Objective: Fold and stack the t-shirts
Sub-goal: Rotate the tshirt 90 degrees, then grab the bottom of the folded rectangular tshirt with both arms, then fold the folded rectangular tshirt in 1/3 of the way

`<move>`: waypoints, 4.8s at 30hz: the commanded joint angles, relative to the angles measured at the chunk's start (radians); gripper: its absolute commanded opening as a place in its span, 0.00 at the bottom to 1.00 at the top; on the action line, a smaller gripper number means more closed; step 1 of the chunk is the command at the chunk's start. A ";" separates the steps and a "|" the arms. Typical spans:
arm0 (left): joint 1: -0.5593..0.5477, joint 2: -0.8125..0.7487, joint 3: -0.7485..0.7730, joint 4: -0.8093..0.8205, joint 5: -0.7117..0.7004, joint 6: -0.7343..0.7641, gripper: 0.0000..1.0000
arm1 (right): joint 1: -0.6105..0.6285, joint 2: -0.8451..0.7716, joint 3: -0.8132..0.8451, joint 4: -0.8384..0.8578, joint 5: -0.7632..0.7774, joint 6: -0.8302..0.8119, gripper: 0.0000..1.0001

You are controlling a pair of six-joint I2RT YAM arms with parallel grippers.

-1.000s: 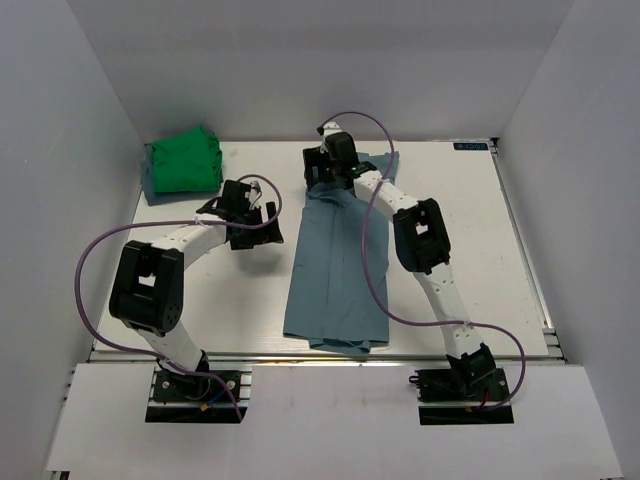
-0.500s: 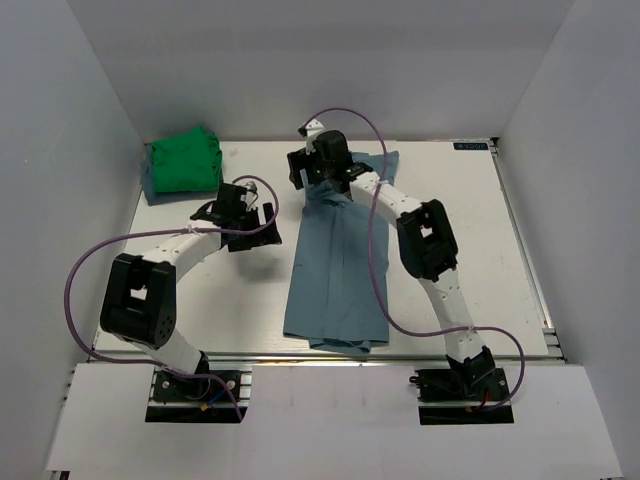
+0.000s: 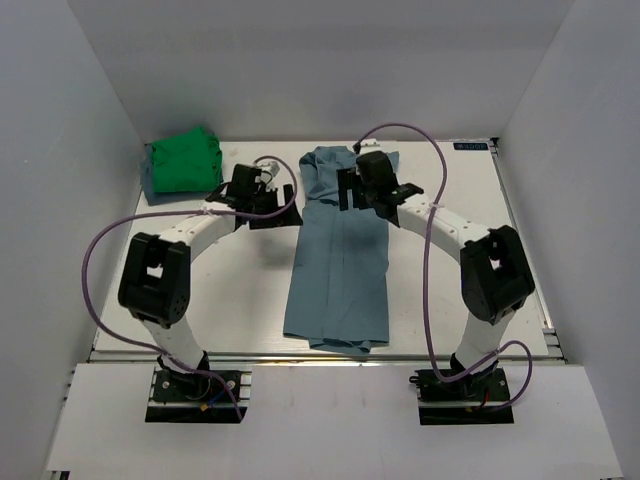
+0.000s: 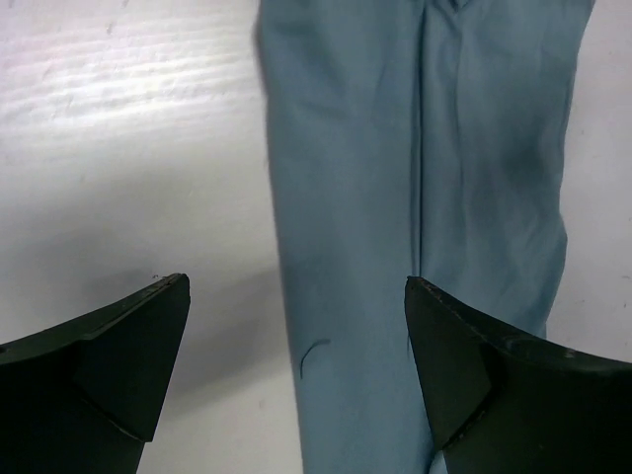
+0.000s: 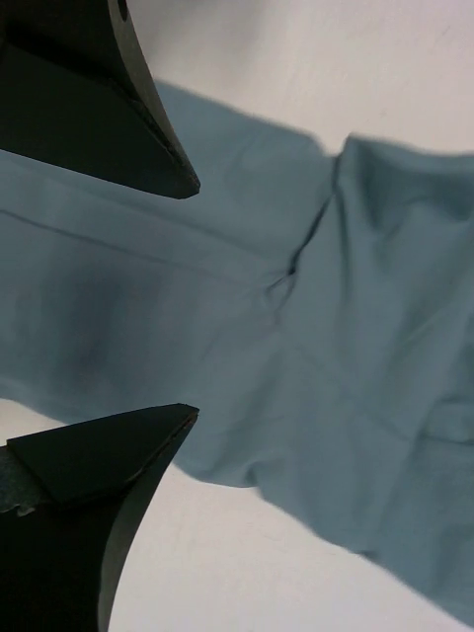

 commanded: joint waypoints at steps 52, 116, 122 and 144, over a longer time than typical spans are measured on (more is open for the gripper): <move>-0.043 0.929 1.178 0.095 -0.248 -0.048 0.98 | -0.253 0.405 0.304 -0.133 -0.275 0.056 0.90; -0.591 -0.115 -0.271 0.018 -0.075 -0.127 0.10 | -0.249 -0.917 -1.035 -0.057 -0.503 0.307 0.00; -0.563 -0.163 -0.228 -0.022 -0.078 -0.104 0.00 | -0.252 -0.954 -0.965 -0.103 -0.474 0.295 0.00; -0.287 0.071 0.235 -0.120 -0.239 -0.179 0.00 | -0.258 -0.364 -0.386 -0.007 -0.306 0.235 0.00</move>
